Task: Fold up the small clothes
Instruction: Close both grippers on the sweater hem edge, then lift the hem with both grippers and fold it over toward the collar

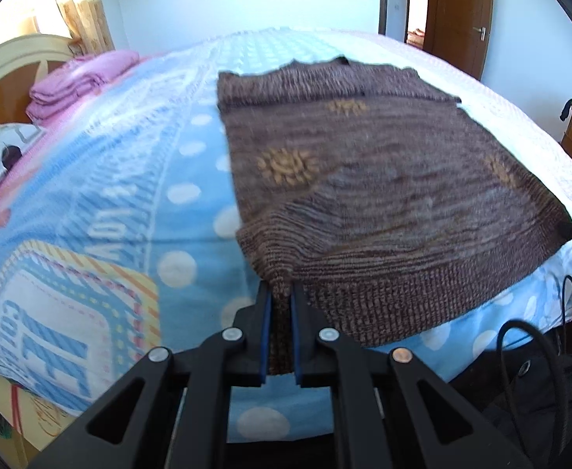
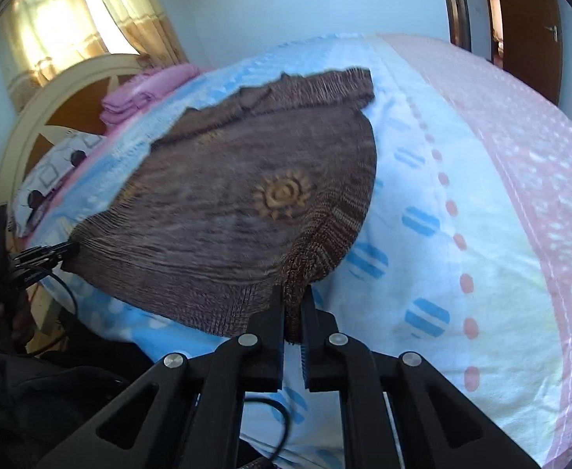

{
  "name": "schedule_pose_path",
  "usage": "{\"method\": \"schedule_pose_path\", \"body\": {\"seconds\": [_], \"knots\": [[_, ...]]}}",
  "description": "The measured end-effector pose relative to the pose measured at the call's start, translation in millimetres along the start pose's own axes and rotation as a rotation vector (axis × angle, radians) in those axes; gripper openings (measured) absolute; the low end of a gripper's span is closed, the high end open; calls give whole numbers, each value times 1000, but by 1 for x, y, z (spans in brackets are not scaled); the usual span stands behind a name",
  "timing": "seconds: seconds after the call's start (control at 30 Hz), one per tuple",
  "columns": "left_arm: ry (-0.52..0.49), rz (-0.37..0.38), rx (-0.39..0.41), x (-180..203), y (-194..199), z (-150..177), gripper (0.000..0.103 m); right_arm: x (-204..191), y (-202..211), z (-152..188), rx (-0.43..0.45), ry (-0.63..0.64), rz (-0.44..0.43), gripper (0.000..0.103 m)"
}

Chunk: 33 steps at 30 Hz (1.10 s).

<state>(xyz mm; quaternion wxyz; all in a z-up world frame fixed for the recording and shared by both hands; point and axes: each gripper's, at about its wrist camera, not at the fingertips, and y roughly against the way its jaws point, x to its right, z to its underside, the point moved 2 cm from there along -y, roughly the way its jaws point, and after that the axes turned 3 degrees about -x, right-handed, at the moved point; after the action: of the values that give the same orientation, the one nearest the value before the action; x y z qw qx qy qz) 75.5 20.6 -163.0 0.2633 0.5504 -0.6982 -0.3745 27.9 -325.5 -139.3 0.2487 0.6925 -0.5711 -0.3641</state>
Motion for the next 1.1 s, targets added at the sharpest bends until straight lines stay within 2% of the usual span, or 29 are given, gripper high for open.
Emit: {"method": "schedule_pose_path", "body": {"seconds": [0.33, 0.67, 1.1], "knots": [[-18, -13, 106, 0, 40, -19, 10, 5, 41, -12, 171, -32, -73, 6], [-27, -22, 139, -4, 42, -35, 10, 15, 48, -23, 188, -84, -133, 6], [37, -7, 226, -20, 51, -82, 10, 19, 68, -75, 280, -72, -134, 6]]}}
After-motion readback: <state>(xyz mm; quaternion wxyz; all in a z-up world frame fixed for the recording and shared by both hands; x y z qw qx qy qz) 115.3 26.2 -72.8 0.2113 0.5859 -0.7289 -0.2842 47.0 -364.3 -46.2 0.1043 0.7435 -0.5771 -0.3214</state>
